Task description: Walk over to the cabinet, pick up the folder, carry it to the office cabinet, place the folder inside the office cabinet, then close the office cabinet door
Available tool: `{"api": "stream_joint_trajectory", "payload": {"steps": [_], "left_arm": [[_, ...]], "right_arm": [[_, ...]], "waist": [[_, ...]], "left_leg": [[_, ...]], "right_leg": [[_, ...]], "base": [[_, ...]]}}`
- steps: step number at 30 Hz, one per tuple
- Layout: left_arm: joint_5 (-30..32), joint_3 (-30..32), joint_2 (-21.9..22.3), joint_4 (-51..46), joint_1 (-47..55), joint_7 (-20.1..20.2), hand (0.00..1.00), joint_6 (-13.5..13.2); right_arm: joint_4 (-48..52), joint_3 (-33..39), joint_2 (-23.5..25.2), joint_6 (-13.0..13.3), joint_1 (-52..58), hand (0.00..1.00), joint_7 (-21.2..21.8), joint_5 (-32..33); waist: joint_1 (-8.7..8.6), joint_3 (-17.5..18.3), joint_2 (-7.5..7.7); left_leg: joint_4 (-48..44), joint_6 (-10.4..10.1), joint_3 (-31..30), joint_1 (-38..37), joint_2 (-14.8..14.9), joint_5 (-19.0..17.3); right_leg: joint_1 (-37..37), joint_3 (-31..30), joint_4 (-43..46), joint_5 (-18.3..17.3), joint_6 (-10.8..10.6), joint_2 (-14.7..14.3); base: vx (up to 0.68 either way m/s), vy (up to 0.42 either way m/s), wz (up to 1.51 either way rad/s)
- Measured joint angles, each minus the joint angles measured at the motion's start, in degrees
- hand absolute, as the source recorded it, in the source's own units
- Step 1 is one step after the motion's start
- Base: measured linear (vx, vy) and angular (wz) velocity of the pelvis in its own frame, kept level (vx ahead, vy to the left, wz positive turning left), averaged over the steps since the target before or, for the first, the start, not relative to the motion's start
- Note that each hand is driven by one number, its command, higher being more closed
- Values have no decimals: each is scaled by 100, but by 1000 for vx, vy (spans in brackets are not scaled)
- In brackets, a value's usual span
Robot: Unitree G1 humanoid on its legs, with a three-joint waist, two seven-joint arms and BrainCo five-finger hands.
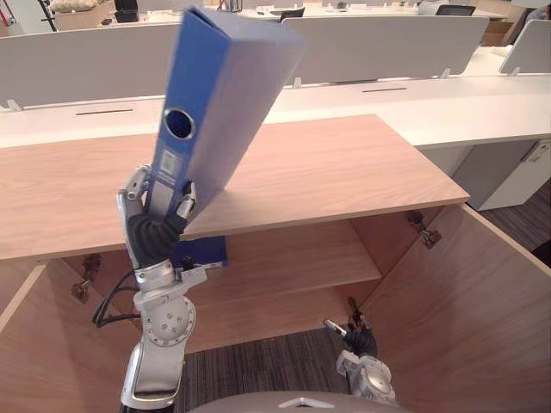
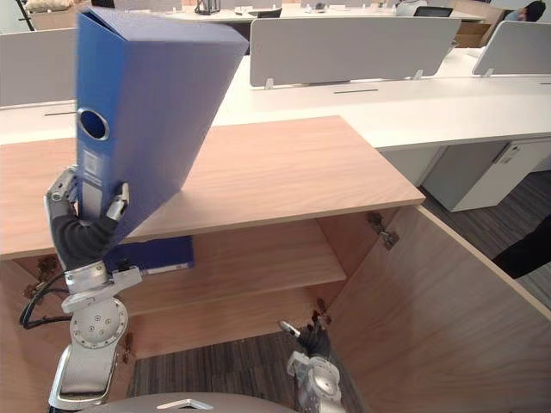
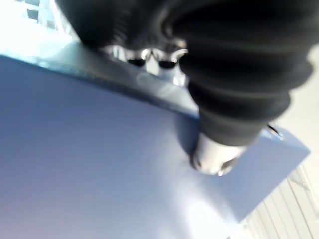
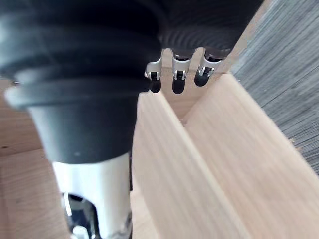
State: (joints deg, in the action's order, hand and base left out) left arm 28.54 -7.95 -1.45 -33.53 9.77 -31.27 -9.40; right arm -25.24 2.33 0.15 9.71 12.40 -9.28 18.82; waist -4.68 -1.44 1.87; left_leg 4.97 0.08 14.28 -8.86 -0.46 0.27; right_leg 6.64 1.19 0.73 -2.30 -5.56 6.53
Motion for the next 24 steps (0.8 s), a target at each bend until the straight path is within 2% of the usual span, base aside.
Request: {"api": "stream_joint_trajectory", "payload": {"steps": [9, 16, 24], "left_arm": [[-430, -378, 104, -653, 49, -128, 100, -338], [-1006, -717, 95, -655, 52, 6, 100, -545], [-1890, -877, 33, -512, 52, 503, 100, -765]], "right_arm": [[2923, -160, 266, 640, 367, 0, 1, 163], [4084, -148, 265, 1054, 334, 0, -132, 174], [4501, -158, 76, 1139, -177, 0, -118, 168]], "waist": [[-26, -2, 1], [-37, -3, -2], [-17, 1, -1]], "left_leg": [[-35, 33, 81, 41, -9, 21], [-35, 27, 144, 32, -12, 12], [-36, 31, 218, 66, -22, 15]], "right_leg": [[-80, -71, -6, 29, -12, 1], [-102, -125, -17, 46, -23, 0], [-182, -217, -8, 86, -38, 2]], "base": [[-11, -11, -5], [-19, -12, -5], [-20, -9, -5]]}}
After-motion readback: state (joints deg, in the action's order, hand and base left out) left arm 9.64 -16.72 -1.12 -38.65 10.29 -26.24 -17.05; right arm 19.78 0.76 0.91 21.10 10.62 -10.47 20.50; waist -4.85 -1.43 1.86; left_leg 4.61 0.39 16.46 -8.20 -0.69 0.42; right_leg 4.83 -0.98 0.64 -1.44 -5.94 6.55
